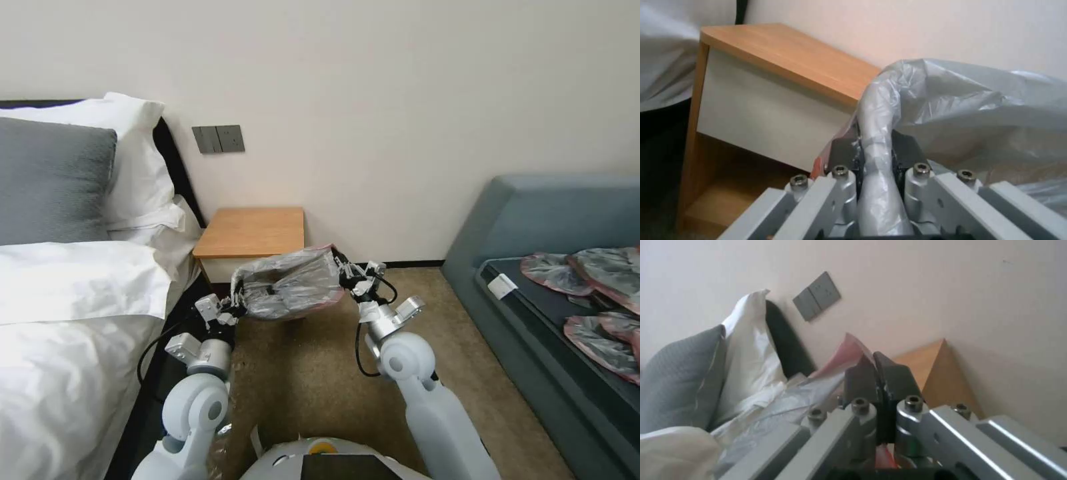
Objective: Pick up the garbage bag from the table and place it over the trash can.
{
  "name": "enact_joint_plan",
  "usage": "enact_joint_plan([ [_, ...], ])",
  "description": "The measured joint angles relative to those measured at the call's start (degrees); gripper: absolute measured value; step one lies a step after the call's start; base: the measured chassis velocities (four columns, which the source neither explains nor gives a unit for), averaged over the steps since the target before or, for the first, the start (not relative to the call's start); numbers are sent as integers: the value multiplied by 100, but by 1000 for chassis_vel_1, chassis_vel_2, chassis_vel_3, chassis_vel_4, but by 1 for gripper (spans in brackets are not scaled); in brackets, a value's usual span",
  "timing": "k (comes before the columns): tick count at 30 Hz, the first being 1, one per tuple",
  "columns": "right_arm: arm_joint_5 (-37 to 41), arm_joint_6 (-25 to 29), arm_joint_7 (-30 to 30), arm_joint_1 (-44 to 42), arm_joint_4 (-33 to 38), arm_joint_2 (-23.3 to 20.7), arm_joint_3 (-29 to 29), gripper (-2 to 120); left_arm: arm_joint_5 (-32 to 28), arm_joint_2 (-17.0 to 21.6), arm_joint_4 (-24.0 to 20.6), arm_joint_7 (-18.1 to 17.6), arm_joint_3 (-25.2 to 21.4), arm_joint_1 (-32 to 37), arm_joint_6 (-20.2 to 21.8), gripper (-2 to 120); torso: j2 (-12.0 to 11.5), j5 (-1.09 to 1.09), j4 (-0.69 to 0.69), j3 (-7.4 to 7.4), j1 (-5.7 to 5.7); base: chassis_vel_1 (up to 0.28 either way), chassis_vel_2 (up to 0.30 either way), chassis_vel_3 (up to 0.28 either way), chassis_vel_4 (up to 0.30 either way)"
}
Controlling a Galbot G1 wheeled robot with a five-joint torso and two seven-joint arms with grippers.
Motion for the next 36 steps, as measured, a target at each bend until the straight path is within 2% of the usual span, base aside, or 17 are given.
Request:
enact_joint_plan([
  [11,300,-147,8,389,-330,-196,25,0,-7,33,-4,432,-54,47,9,7,0,0,0,0,0,0,0,0,0],
  [16,419,-236,25,361,-354,-299,59,0,-147,26,3,490,-106,5,18,7,0,0,0,0,0,0,0,0,0],
  [25,542,-312,64,61,-127,-446,112,0,-557,11,93,406,-173,-99,62,7,0,-1,0,0,0,0,0,0,0],
  [28,534,-326,66,-71,-44,-460,116,0,-910,-15,106,265,-181,-163,146,7,0,0,0,0,0,0,0,0,0],
  [36,319,-316,38,-325,93,-444,116,0,-1357,-23,215,43,-223,-342,283,7,0,0,0,0,0,0,0,0,0],
])
